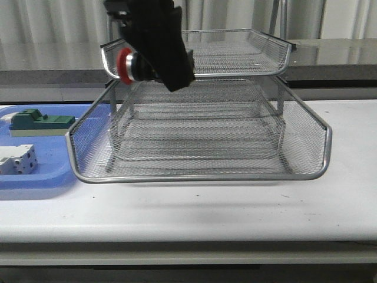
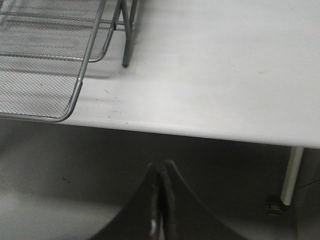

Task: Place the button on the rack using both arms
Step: 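Carry the button over the pulled-out mesh tray and lower it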

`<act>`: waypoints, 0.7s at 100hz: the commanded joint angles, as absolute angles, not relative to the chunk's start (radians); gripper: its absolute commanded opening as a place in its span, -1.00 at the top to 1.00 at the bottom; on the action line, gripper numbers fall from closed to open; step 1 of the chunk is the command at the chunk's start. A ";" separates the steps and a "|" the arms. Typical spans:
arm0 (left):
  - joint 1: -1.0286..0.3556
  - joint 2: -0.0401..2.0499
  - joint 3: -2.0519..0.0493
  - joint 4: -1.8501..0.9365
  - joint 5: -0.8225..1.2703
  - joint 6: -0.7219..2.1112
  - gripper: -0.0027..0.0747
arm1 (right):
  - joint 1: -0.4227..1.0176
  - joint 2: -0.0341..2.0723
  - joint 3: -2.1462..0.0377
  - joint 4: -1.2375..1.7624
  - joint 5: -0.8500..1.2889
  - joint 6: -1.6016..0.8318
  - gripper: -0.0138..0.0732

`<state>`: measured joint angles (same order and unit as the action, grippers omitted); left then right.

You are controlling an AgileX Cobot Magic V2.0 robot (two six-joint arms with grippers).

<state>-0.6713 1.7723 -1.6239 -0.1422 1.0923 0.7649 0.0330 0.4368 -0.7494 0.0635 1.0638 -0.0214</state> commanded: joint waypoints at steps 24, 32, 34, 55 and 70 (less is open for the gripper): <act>-0.695 1.811 -1.651 -0.189 0.981 0.752 0.82 | 0.029 0.445 -0.781 0.064 1.006 -0.023 0.84; -0.695 1.827 -1.651 -0.194 0.981 0.752 0.57 | 0.029 0.445 -0.781 0.064 1.006 -0.023 0.84; -0.695 1.829 -1.651 -0.200 0.981 0.752 0.49 | 0.029 0.445 -0.781 0.064 1.006 -0.023 0.84; -0.695 1.837 -1.651 -0.211 0.958 0.699 -0.33 | 0.029 0.445 -0.781 0.064 1.006 -0.023 0.84; -0.695 1.837 -1.651 -0.207 0.956 0.699 -0.41 | 0.029 0.445 -0.781 0.064 1.006 -0.023 0.84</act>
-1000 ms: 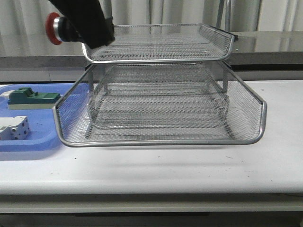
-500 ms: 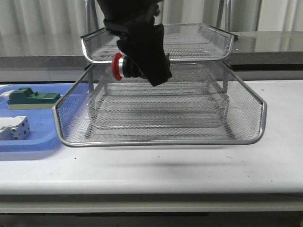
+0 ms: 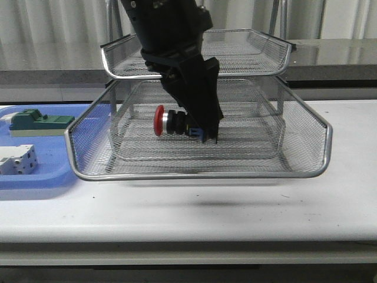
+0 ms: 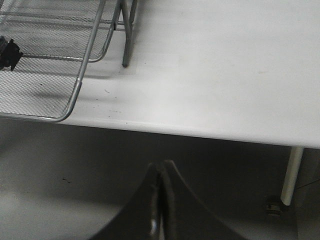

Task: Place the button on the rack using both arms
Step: 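Carry the button over the pulled-out mesh tray and lower it, then open the left gripper and raise it away from the button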

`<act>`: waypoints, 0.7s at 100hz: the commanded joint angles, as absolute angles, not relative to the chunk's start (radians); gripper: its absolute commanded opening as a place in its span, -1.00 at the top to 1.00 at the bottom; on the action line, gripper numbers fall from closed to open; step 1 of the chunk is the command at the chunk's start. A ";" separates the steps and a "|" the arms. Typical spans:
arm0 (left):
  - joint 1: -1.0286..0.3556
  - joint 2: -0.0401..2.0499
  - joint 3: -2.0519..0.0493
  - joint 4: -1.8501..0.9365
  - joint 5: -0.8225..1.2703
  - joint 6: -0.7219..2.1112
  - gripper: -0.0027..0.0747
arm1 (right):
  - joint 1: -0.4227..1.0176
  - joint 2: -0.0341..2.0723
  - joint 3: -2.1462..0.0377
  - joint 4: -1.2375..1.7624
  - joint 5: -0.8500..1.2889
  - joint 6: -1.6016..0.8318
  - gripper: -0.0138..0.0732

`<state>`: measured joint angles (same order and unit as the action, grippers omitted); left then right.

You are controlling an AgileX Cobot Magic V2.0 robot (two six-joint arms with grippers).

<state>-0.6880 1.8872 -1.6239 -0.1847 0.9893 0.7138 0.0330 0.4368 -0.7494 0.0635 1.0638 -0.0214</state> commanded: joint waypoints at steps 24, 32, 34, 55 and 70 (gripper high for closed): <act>-0.695 1.828 -1.657 -0.207 0.988 0.695 -0.41 | 0.029 0.445 -0.781 0.065 1.006 -0.023 0.84; -0.695 1.814 -1.670 -0.207 0.995 0.650 -0.40 | 0.029 0.445 -0.781 0.065 1.006 -0.023 0.84; -0.693 1.809 -1.674 -0.204 1.001 0.638 -0.40 | 0.029 0.445 -0.781 0.065 1.006 -0.023 0.84; -0.646 1.714 -1.678 -0.188 1.036 0.559 -0.40 | 0.029 0.445 -0.781 0.065 1.006 -0.023 0.84; -0.589 1.634 -1.678 -0.137 1.059 0.500 -0.39 | 0.029 0.445 -0.781 0.065 1.006 -0.023 0.84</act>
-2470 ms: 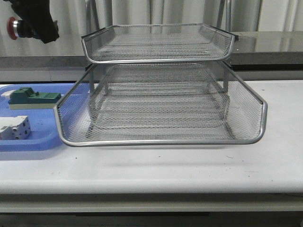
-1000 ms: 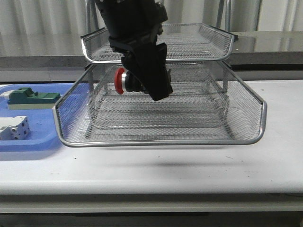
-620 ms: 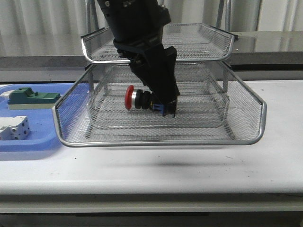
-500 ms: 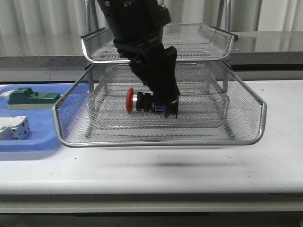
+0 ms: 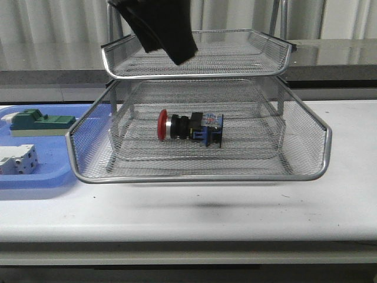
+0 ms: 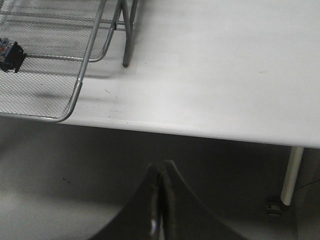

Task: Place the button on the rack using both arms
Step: 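Open the left gripper and raise it away from the button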

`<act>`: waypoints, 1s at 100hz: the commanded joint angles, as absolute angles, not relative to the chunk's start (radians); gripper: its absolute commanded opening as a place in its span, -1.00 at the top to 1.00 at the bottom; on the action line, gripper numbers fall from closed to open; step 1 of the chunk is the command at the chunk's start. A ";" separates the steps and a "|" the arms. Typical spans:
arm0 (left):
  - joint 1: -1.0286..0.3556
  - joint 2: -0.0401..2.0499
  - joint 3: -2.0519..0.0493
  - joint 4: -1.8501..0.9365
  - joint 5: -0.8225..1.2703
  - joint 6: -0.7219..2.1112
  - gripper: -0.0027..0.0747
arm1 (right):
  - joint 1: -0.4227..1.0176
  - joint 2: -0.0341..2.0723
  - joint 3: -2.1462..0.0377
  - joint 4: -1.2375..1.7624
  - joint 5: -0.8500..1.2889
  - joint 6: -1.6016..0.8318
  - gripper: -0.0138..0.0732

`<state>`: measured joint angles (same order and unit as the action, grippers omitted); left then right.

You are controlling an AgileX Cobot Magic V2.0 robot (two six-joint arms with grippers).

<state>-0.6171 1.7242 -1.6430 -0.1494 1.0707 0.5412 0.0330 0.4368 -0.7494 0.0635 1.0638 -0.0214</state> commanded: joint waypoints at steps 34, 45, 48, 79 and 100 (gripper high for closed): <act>-0.387 1.394 -1.535 -0.108 1.044 0.444 -0.26 | 0.029 0.445 -0.781 0.065 1.006 -0.023 0.84; -0.326 1.285 -1.424 -0.108 0.992 0.414 -0.26 | 0.029 0.445 -0.781 0.065 1.006 -0.023 0.84; -0.307 1.255 -1.392 -0.108 0.969 0.407 -0.26 | 0.029 0.445 -0.781 0.065 1.006 -0.023 0.84; -0.226 0.873 -1.001 -0.110 0.684 0.334 -0.26 | 0.029 0.445 -0.781 0.065 1.006 -0.023 0.84; -0.226 0.628 -0.751 -0.108 0.529 0.254 -0.26 | 0.029 0.445 -0.781 0.065 1.006 -0.023 0.84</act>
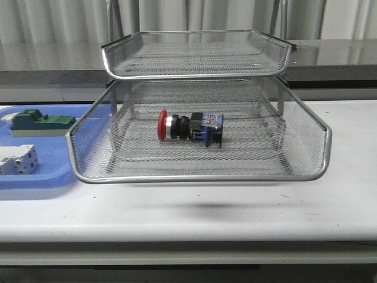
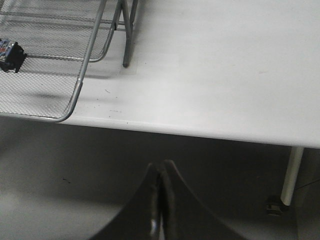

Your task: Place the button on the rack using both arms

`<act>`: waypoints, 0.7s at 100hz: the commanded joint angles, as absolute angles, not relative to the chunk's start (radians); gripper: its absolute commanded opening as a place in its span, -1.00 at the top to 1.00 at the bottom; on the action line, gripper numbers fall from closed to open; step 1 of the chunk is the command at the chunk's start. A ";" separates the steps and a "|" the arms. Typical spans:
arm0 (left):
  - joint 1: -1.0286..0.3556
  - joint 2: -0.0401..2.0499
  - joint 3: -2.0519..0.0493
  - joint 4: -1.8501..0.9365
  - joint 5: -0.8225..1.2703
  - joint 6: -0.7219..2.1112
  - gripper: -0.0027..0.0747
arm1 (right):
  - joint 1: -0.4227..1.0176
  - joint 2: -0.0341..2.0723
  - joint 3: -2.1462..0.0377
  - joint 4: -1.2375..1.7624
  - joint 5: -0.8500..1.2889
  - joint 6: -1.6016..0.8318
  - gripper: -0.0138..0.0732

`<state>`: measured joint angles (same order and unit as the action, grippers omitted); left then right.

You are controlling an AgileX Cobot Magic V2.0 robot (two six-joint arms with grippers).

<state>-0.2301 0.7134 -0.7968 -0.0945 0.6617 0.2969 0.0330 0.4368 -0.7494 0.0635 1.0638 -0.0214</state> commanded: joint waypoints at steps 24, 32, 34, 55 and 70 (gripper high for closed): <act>-0.226 0.426 -0.542 -0.070 0.333 0.254 -0.26 | 0.029 0.445 -0.781 0.065 1.006 -0.023 0.84; -0.226 0.401 -0.501 -0.052 0.269 0.254 -0.26 | 0.029 0.445 -0.781 0.065 1.006 -0.023 0.84; -0.226 0.399 -0.492 -0.048 0.262 0.254 -0.26 | 0.029 0.445 -0.781 0.065 1.006 -0.023 0.84; -0.226 0.399 -0.429 -0.038 0.176 0.254 -0.25 | 0.029 0.445 -0.781 0.065 1.006 -0.023 0.84; -0.226 0.399 -0.399 -0.038 0.117 0.254 -0.14 | 0.029 0.445 -0.781 0.065 1.006 -0.023 0.84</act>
